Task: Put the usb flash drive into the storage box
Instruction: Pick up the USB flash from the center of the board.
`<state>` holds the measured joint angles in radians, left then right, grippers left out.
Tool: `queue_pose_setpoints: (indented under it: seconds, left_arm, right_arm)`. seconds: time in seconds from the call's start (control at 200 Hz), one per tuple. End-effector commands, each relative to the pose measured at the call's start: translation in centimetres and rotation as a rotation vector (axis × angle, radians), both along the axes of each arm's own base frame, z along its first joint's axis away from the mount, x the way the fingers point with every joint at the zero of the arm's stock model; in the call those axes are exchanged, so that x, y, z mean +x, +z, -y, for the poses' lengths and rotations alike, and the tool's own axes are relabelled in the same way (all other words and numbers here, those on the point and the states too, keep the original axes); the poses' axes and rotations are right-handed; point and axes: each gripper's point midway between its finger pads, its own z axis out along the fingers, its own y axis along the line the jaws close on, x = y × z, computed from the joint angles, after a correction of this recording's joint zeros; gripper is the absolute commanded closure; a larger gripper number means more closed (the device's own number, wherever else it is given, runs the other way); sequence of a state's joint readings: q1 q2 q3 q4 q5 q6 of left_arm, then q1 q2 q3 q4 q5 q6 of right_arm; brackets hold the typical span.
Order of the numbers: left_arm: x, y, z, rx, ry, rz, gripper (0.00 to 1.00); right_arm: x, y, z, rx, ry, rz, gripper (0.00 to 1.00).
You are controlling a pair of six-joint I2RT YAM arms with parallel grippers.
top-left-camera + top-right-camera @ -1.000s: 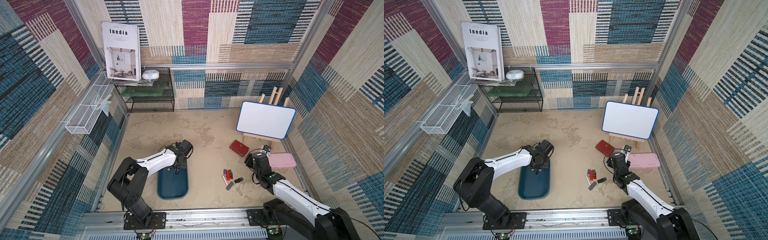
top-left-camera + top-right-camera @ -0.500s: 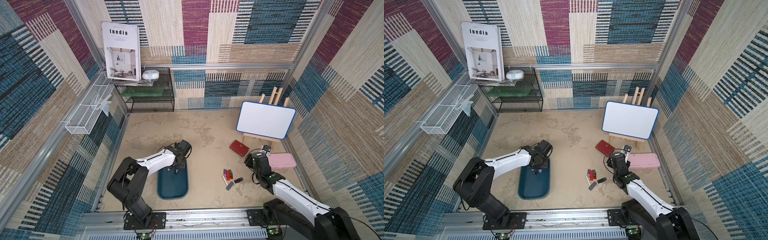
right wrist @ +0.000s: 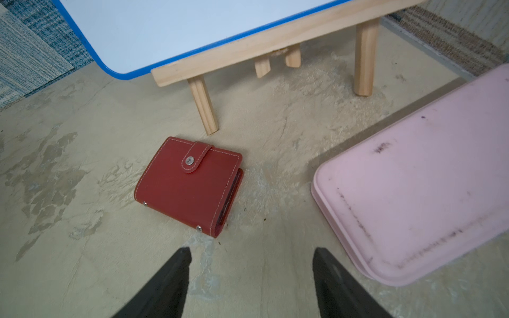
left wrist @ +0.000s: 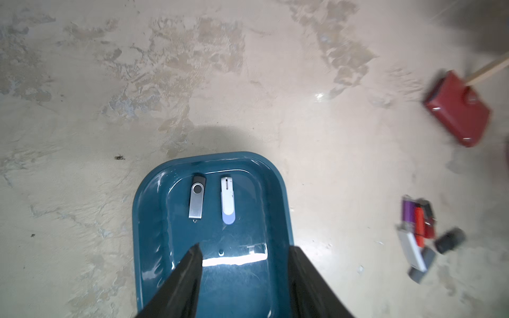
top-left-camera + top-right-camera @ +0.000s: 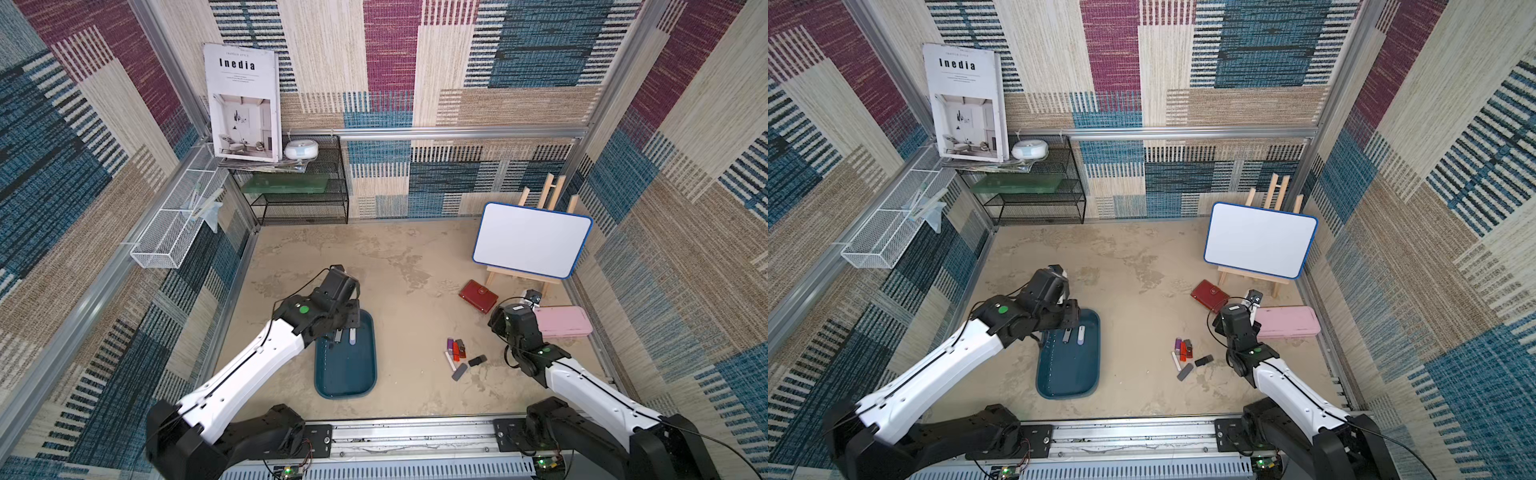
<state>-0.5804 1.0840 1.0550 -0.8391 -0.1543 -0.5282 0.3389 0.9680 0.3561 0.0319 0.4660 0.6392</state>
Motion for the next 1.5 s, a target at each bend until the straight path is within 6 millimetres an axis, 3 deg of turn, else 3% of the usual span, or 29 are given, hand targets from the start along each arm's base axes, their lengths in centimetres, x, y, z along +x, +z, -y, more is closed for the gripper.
queue_pose_setpoints:
  seconds: [0.0, 0.115, 0.16, 0.386, 0.786, 1.187, 1.492]
  left_arm:
    - [-3.4, 1.1, -2.4, 0.039, -0.024, -0.007, 0.38]
    - [-5.6, 2.3, -4.6, 0.075, -0.048, 0.05, 0.36]
    - [-6.0, 2.6, -5.0, 0.066, -0.044, 0.079, 0.31]
    - [-6.7, 3.2, -4.2, -0.022, -0.09, 0.147, 0.29]
    - [-6.7, 2.7, -3.8, -0.024, -0.104, 0.129, 0.28]
    - [-6.6, 2.7, -4.0, -0.021, -0.093, 0.134, 0.28]
    - [-6.6, 2.6, -4.0, -0.016, -0.09, 0.131, 0.28]
  right_arm:
    - [0.0, 0.8, -1.1, 0.018, 0.059, -0.044, 0.23]
    - [-0.3, 2.0, -2.5, 0.018, 0.147, -0.141, 0.23]
    - [-0.8, 2.4, -3.2, 0.043, 0.185, -0.185, 0.23]
    - [-4.8, -0.5, -7.2, 0.272, 0.306, -0.421, 0.29]
    - [-9.0, -3.9, -7.3, 0.343, 0.268, -0.616, 0.32]
    - [-9.9, -6.9, -8.2, 0.304, 0.261, -0.713, 0.34]
    - [-9.8, -8.0, -8.1, 0.252, 0.26, -0.751, 0.41]
